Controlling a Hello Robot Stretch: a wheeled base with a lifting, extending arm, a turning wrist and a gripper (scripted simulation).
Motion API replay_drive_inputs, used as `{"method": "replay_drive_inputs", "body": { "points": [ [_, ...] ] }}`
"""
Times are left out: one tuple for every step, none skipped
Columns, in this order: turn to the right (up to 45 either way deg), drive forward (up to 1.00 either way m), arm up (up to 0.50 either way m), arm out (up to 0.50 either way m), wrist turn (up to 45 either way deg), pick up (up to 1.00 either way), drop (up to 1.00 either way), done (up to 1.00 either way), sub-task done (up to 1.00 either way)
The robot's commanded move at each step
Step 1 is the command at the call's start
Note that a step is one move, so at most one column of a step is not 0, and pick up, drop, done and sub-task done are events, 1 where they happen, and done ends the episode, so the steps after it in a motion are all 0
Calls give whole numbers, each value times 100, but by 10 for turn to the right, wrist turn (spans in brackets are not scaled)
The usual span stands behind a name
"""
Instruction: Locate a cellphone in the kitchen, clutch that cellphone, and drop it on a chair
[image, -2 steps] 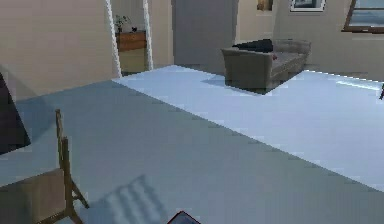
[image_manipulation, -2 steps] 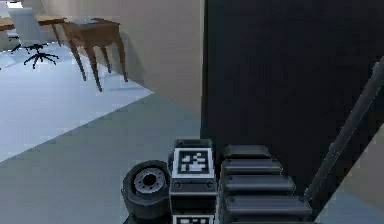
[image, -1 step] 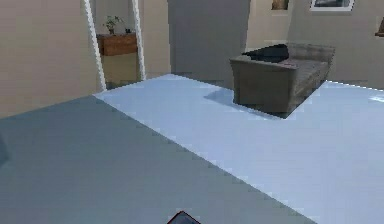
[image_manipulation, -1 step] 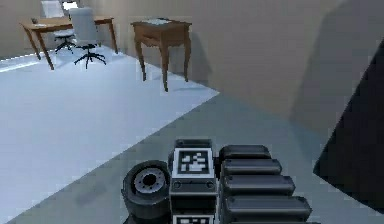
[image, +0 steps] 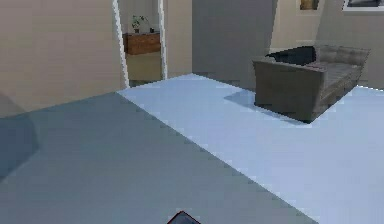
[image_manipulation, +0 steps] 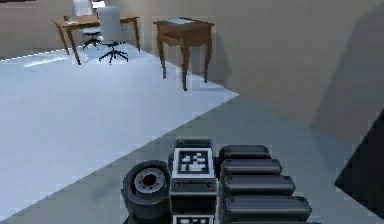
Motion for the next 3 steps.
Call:
{"method": "replay_drive_inputs", "body": {
  "points": [
    [0, 25, 0, 0, 0, 0, 0, 0, 0],
    [-390, 0, 0, 0, 0, 0, 0, 0, 0],
    [0, 80, 0, 0, 0, 0, 0, 0, 0]
  ]
}}
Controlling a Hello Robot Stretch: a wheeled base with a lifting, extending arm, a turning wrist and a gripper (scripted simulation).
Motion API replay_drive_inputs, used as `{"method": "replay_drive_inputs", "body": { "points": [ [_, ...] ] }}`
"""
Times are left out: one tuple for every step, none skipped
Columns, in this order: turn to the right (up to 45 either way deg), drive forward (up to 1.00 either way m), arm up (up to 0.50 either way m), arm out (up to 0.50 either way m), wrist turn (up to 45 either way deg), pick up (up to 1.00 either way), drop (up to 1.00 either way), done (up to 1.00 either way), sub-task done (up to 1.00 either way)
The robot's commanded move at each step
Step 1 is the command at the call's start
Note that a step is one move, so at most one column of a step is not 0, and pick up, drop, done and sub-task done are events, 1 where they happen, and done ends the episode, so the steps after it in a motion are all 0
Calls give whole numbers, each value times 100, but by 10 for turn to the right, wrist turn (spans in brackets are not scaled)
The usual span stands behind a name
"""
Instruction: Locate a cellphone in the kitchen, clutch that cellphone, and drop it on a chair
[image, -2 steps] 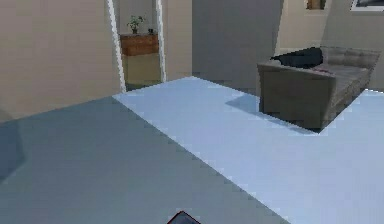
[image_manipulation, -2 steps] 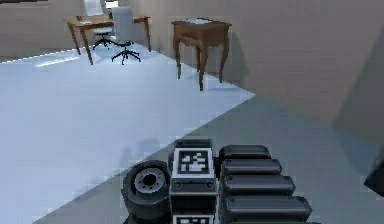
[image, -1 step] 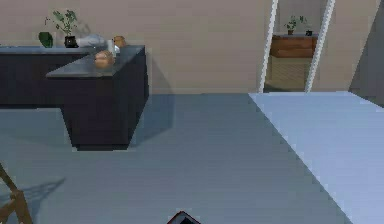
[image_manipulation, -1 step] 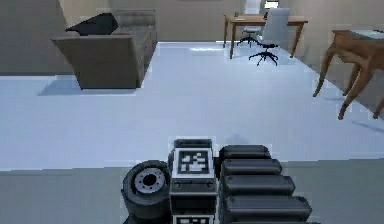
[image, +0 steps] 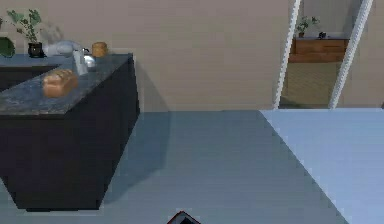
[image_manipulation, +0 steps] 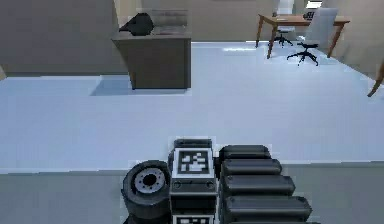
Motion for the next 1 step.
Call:
{"method": "replay_drive_inputs", "body": {
  "points": [
    [-450, 0, 0, 0, 0, 0, 0, 0, 0]
  ]
}}
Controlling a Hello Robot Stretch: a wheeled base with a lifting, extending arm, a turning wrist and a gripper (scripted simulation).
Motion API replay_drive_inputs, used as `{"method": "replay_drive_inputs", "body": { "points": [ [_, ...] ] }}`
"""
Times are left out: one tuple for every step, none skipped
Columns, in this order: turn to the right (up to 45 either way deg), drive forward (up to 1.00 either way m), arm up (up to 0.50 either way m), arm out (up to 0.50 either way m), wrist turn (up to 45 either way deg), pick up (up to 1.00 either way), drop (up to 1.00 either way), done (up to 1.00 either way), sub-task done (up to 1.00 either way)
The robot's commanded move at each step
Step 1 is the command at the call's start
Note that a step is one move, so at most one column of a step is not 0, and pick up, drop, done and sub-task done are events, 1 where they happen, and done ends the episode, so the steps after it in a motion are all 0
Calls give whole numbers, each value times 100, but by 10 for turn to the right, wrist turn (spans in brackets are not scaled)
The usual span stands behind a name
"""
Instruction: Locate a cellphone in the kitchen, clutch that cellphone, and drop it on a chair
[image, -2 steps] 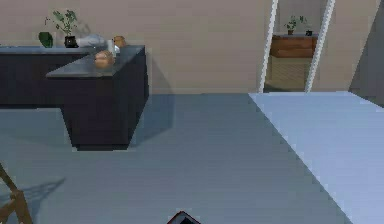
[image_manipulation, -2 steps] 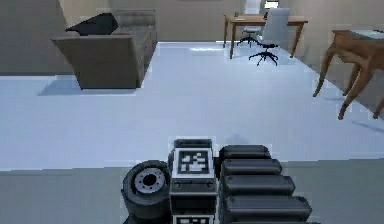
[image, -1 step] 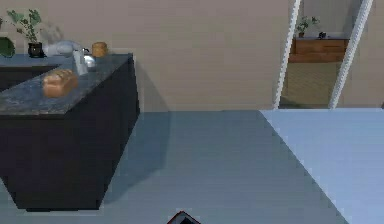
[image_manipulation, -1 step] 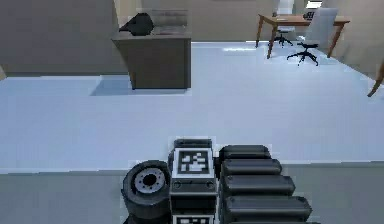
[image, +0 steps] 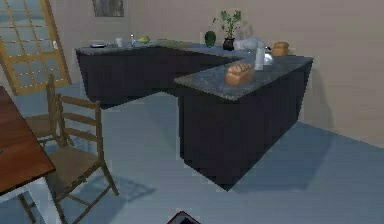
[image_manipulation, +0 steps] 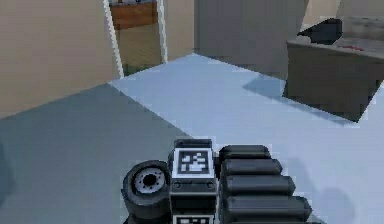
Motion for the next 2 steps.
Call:
{"method": "replay_drive_inputs", "body": {
  "points": [
    [-150, 0, 0, 0, 0, 0, 0, 0, 0],
    [0, 75, 0, 0, 0, 0, 0, 0, 0]
  ]
}}
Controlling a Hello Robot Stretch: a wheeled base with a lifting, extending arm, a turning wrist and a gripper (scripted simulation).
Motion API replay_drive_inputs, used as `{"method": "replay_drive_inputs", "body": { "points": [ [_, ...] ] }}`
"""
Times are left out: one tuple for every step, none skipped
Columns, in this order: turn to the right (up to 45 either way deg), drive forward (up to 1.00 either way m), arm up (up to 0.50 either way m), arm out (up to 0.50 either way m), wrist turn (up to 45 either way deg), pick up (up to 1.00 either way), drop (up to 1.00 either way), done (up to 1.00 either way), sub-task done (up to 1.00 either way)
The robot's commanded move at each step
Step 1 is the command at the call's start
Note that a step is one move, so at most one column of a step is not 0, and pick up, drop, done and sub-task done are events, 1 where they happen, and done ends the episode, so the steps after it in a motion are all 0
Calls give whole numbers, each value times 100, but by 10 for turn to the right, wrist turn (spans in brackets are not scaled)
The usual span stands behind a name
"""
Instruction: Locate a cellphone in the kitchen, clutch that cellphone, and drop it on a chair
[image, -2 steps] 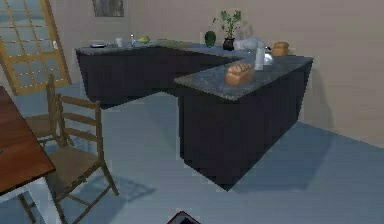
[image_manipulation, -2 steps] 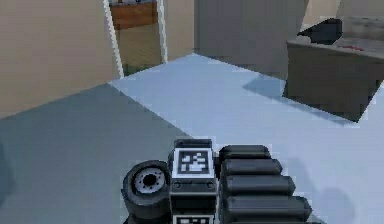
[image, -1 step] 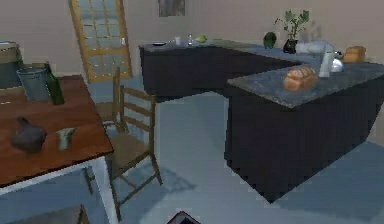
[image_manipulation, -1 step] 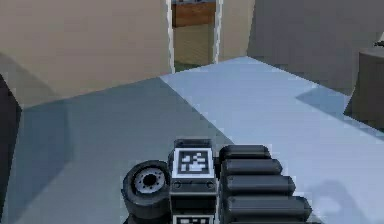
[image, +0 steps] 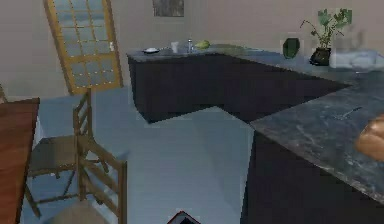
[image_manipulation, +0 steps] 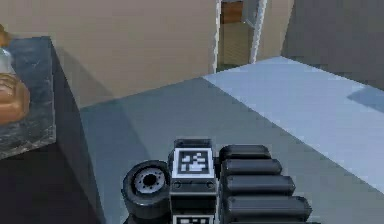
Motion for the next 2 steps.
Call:
{"method": "replay_drive_inputs", "body": {
  "points": [
    [-390, 0, 0, 0, 0, 0, 0, 0, 0],
    [0, 5, 0, 0, 0, 0, 0, 0, 0]
  ]
}}
